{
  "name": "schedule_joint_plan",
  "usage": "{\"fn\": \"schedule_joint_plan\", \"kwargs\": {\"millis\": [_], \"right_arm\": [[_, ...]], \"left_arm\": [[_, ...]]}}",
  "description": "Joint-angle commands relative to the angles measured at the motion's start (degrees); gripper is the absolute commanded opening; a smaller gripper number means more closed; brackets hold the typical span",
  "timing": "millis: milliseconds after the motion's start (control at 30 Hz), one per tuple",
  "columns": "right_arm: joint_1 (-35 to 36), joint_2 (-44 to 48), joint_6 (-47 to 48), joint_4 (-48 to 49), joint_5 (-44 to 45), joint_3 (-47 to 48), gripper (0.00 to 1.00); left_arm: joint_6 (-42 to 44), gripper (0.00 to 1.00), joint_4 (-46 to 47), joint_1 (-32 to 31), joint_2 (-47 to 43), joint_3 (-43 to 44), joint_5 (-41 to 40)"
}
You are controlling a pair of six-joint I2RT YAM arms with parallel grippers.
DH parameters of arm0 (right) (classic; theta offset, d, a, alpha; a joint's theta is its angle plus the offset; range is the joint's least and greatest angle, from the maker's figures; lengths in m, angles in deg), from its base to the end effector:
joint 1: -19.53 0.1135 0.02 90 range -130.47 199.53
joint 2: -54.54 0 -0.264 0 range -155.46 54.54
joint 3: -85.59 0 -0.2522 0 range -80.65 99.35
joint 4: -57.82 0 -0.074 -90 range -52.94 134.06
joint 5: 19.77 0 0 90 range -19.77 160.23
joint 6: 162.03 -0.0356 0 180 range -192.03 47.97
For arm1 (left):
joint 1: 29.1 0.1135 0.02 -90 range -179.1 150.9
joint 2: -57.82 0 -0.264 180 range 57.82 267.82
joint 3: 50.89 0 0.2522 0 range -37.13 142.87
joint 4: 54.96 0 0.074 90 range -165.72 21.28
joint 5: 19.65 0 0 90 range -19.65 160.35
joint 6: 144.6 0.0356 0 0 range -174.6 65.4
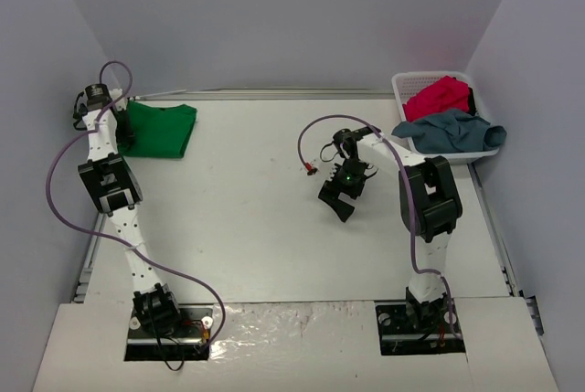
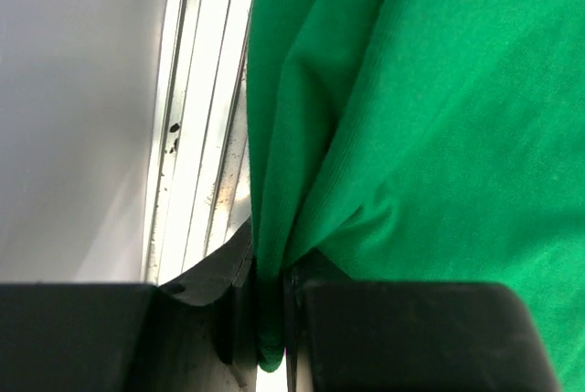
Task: Fold and stack the t-shirts
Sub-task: Put the neatly folded tshirt into the corner of the board with the left arm
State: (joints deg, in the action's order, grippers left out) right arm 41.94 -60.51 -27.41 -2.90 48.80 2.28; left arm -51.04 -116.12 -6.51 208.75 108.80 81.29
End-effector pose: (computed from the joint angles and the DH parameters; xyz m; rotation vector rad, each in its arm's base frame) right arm 0.3569 0.1613 0.1680 -1.6144 2.3445 0.4761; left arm 0.5256 0.2114 0.1939 -0.3277 2.4406 -0.0400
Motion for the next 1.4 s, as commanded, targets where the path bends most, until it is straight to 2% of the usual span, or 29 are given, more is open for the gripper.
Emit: {"fn": "schedule_joint_plan", "kwargs": {"millis": [0,600,633,667,700,767,900,1067,1200,1367], "right_arm": [[-0.3,-0.5,-0.3,-3.3,-0.5,1.8,1.0],[-0.4,-2.0,-0.6,-3.8,-0.1,2.2,1.0],[-0.4,-2.1,-0.5,-3.8,-0.1,2.2,1.0],[-0.4,-2.1,-0.6,-3.9,-0.1,2.1,1.0],[-0.4,-2.3,-0.6,-3.9,-0.2,2.1,1.0],[-0.4,-2.4,-0.4,-4.0,-0.3,2.0,1.0],[-0.4,-2.3,-0.3,-4.0,-0.5,1.7,1.0],[-0.4,-1.8,-0.6,-3.8,-0.8,1.7,1.0],[-0.4,0.9,-1.1,-4.6,-3.1,3.4,1.0],[-0.5,3.1,-1.6,-10.1,-4.8,12.3,1.0]], "left_arm": [[-4.6,0.02,0.6,0.4,0.2,1.3,1.7],[-5.4,0.03,0.9,0.1,1.6,2.5,0.4],[-5.7,0.24,1.0,0.1,1.4,2.5,0.5],[-5.8,0.41,1.0,0.1,1.2,2.3,0.5],[-6.0,0.53,1.4,0.1,1.0,2.0,0.5],[-6.8,0.58,1.9,0.1,0.1,1.1,0.6],[-7.9,0.79,3.4,0.2,-2.3,-0.6,0.5],[-7.4,0.84,5.1,0.4,-8.2,-4.0,-2.4],[-5.5,0.86,7.7,0.7,-16.2,-10.6,-4.3],[-3.7,0.87,2.8,0.6,-25.8,-10.8,-3.6]]}}
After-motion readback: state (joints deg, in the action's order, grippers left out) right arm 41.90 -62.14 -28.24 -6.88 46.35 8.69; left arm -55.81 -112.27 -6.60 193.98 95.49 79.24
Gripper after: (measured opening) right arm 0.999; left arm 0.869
